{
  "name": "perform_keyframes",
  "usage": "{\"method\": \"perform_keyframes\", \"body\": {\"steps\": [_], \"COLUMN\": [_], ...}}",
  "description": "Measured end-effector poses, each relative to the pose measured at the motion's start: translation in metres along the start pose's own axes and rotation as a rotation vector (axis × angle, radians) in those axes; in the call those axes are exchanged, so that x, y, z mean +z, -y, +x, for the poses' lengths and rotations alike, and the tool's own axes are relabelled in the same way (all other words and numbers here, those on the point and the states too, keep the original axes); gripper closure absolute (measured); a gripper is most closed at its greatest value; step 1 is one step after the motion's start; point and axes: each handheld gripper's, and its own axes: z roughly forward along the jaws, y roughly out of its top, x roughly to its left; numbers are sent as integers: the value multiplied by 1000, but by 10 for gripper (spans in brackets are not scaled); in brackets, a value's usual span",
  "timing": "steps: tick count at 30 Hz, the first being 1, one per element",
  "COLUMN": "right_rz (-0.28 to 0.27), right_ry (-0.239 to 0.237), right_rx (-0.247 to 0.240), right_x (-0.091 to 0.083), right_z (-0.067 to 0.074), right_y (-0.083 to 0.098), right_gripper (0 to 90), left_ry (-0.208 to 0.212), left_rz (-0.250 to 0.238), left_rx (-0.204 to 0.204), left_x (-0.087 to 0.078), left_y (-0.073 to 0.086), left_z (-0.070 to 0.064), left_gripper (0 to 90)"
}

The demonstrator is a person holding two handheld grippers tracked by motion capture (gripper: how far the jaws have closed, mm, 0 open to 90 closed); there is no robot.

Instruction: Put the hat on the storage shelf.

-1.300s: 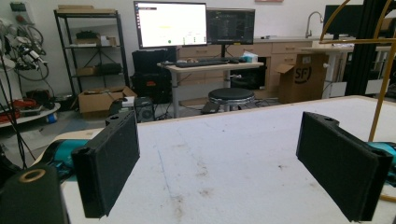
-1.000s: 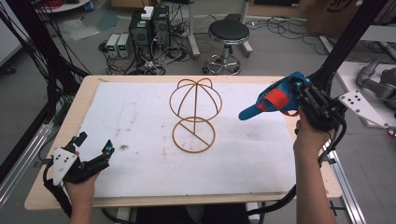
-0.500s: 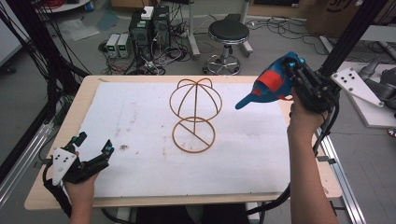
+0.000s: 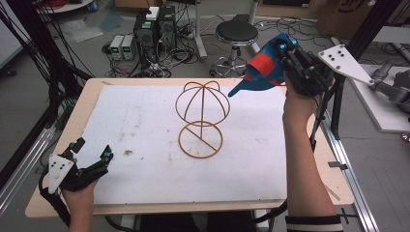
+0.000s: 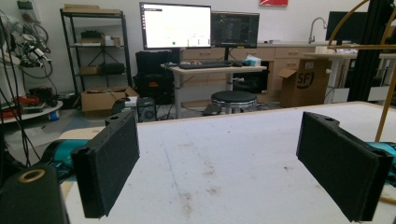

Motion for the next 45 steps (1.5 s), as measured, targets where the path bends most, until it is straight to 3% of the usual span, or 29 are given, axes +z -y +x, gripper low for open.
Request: {"method": "perform_keyframes", "body": {"steps": [3, 11, 18, 26, 32, 35, 39, 43, 45], "right_rz": [-6, -37, -60, -42, -30, 2, 29, 71, 65], "right_ry": [-4, -25, -70, -122, -161, -176, -190, -213, -228], "right_rx": [-20, -2, 6, -8, -4, 11, 25, 4, 8], "right_x": [13, 31, 55, 75, 79, 78, 76, 70, 66], "right_z": [6, 17, 39, 63, 78, 82, 83, 87, 87], "right_y": [-5, -13, -18, -12, -4, 11, 23, 39, 42], "right_gripper": [889, 889, 889, 888, 888, 887, 888, 886, 885], "left_ry": [-6, -19, -26, -30, -30, -29, -28, -29, -29], "left_rz": [-3, 0, -10, -12, -14, -12, -13, -11, -11], "left_rx": [1, -6, -18, -28, -28, -26, -27, -26, -26], "left_x": [-3, -10, -16, -18, -19, -19, -18, -18, -18], "left_y": [0, 1, 0, 1, 0, 0, 1, 1, 1], "left_z": [2, 9, 12, 14, 15, 15, 14, 14, 14], "left_gripper": [134, 134, 134, 134, 134, 134, 134, 134, 134]}}
